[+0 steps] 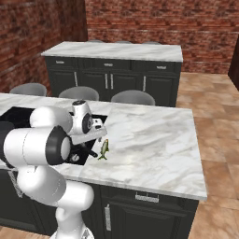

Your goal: Place both pans onto different burners. Then place the tomato and the fish on different pans.

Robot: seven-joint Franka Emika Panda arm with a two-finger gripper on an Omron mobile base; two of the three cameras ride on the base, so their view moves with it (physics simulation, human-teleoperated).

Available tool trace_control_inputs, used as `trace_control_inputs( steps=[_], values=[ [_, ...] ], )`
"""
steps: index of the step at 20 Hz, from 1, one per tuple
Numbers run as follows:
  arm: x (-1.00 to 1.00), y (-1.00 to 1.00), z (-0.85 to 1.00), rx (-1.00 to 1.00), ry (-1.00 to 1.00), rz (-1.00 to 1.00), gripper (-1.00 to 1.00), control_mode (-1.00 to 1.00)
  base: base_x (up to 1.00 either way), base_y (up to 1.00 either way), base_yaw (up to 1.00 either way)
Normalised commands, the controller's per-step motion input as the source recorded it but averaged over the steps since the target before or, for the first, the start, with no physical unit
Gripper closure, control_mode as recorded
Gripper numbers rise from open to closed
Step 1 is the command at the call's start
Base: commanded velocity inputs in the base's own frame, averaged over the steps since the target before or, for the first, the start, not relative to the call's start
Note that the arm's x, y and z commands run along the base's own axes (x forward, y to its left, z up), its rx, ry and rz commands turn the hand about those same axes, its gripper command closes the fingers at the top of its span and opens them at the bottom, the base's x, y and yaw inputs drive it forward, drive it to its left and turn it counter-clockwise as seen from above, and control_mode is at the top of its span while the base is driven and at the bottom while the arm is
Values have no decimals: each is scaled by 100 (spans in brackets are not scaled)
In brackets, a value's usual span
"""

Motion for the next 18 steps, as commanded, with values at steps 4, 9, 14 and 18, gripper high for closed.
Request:
trace_control_inputs(
  steps=[4,9,14,18],
  values=[
    [9,-26,-22,-16,0,-11,-100,-100,0,0,0],
    [10,-37,-4,-11,0,-11,-100,-100,0,0,0],
    [23,-47,0,2,0,-13,-100,-100,0,0,0],
    [22,-35,0,10,-2,-13,-100,-100,0,0,0]
  ],
)
